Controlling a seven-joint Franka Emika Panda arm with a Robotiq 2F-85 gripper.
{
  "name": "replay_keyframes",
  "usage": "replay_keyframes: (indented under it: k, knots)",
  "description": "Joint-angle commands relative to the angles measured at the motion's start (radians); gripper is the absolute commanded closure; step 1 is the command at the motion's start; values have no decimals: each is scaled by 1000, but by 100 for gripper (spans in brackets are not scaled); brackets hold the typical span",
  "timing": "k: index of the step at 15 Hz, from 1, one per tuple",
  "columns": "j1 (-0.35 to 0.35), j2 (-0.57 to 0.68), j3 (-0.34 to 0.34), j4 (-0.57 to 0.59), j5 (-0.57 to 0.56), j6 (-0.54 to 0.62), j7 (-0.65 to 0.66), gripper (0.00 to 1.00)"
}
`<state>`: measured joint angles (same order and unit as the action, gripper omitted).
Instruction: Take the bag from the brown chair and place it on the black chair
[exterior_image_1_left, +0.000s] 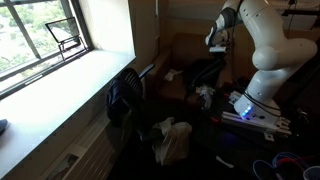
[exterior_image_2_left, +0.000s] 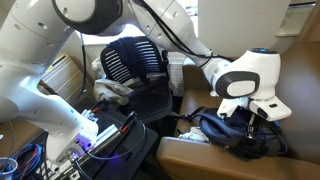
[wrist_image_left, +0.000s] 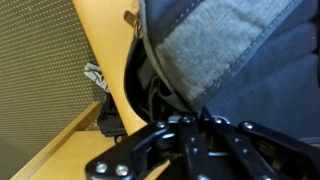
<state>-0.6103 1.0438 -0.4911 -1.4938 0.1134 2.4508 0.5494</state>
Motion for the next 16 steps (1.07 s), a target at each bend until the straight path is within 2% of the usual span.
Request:
replay_keyframes:
  k: [1,5,9,11,16]
  knots:
    - [50,-55,-17,-13,-11,-38,0,98]
    - [167,-179,-104,-125,-123,53,-58,98]
    - [218,-352,-138,-262,-120,271,-119,98]
    - [212,-455,-121,-340,-99,365,-176,98]
    - [142,-720,-21,-536,-60,521,-415,98]
